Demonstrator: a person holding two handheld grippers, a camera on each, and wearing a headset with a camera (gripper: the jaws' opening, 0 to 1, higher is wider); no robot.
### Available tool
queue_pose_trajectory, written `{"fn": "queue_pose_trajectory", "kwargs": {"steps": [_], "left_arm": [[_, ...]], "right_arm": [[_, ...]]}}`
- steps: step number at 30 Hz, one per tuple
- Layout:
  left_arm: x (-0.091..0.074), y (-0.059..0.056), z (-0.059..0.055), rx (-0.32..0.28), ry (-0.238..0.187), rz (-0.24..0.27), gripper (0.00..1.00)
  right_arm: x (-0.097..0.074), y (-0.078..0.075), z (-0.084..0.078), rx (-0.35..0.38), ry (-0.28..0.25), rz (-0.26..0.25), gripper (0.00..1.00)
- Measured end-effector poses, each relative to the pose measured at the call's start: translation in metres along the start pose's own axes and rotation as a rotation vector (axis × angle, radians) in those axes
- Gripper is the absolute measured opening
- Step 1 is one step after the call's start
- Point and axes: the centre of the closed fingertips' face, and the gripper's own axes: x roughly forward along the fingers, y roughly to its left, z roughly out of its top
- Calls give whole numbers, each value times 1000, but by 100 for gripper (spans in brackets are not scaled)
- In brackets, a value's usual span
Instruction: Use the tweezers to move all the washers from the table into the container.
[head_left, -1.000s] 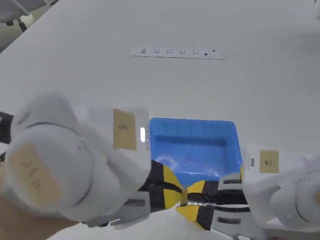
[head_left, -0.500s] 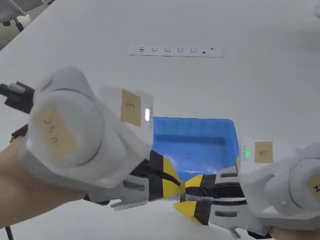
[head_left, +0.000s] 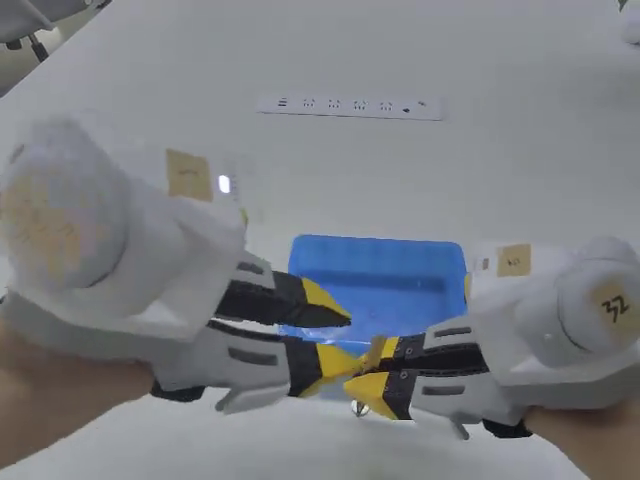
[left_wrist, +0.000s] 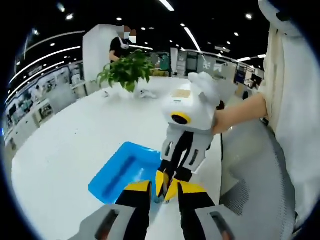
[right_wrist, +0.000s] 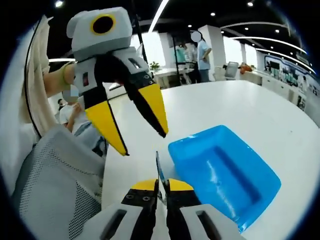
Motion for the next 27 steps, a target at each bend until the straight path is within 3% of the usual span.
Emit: {"fn": "queue_pose_trajectory", "kwargs": {"steps": [1,6,10,11,14,16,19,21,23,25,27], "left_arm": [[-5,-1,-3,-53,-34,32,27],[-22,-11,-23,-207,-120,170,55],[-32,-20,-35,-312,-212,270,68],[-34,-20,-38,-322,-227,289,69],[-38,-18,-49,-317,-211,379,72],[-39,-18,-50,-305,-216,415,74],[-38,-19,-47,-313,-241,435,78],[-41,-14,-45,-271,-251,474,78],[-41,-12,-39,-250,-297,485,81],[-42,-10,-39,-265,-300,487,84],[-46,-8,-35,-275,-342,496,86]], "right_arm": [[-1,-1,0,15,-9,-7,2],[-3,-6,1,94,-56,-39,2],[-7,-13,0,225,-101,-63,2],[-9,-16,-2,265,-112,-72,2],[-13,-17,0,367,-159,-70,2],[-20,-18,3,411,-187,-80,2],[-31,-18,10,441,-213,-94,2],[-40,-17,16,450,-232,-103,2],[-50,-17,24,456,-252,-121,2],[-58,-19,30,456,-267,-139,2],[-65,-19,36,455,-282,-149,2]]}}
